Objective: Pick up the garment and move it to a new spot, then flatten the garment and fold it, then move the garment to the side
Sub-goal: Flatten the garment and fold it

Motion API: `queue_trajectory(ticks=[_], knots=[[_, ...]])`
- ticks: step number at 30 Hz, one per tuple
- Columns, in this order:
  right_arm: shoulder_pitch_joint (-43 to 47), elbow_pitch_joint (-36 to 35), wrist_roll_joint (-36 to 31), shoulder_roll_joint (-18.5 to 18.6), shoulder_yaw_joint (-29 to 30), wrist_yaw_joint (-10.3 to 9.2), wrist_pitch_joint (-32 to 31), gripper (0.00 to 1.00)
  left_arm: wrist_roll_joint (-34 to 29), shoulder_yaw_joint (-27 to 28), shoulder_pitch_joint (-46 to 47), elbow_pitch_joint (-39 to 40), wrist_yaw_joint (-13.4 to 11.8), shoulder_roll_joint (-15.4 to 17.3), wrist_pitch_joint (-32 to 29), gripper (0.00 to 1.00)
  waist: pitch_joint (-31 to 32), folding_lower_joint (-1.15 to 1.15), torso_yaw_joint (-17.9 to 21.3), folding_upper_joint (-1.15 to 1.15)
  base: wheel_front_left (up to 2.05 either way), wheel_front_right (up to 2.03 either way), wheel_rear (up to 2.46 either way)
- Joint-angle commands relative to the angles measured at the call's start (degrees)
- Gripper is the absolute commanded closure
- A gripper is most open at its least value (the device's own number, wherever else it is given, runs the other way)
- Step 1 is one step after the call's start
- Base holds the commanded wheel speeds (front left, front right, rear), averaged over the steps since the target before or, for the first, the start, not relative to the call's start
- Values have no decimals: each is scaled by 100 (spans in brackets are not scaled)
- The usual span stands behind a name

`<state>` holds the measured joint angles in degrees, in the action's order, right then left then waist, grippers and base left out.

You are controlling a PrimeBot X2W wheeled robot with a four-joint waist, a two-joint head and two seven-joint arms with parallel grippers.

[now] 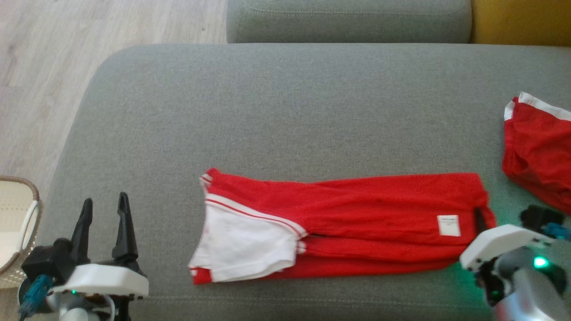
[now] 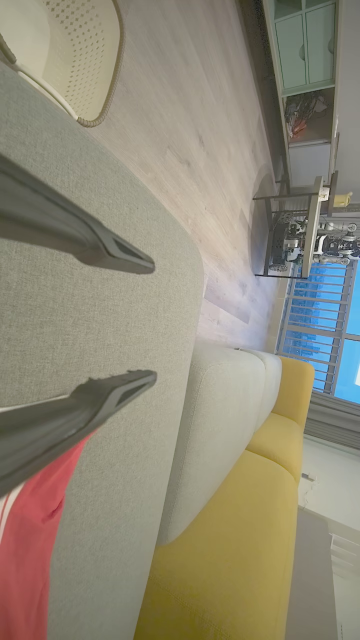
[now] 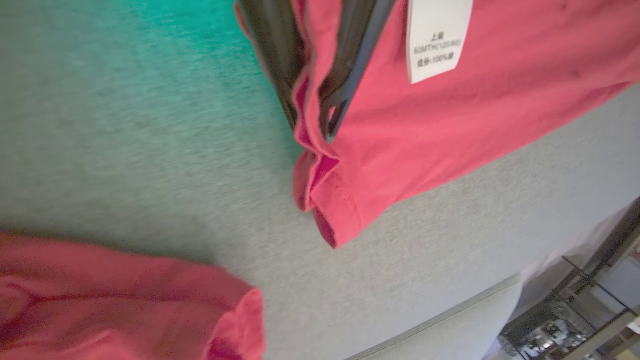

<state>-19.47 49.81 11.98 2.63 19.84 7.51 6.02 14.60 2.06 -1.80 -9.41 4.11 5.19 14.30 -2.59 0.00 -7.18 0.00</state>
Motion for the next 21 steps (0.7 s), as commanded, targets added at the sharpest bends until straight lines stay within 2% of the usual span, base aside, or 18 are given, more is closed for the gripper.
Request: queue_trajectory(ticks=[1,7,10,16,21], knots=[[-170,-227,-79,132,-44,-2,-1,100,-66,215,171,164,30,28,70,0,14,0,0,0,0,0,0],[-136,-842,-843,255,711,-2,-325,100,-102,234,157,167,57,-25,70,0,61,0,-6,0,0,0,0],[-104,-1163,-1046,180,825,-2,-572,100,-113,257,148,161,64,-47,70,0,96,0,-7,0,0,0,0],[140,-1798,-736,38,398,-2,-1166,100,-135,298,62,126,65,-89,70,0,310,0,52,0,0,0,0],[491,-2340,228,27,-529,-2,-1608,100,-132,356,-80,143,23,-128,70,0,541,0,181,0,0,0,0]])
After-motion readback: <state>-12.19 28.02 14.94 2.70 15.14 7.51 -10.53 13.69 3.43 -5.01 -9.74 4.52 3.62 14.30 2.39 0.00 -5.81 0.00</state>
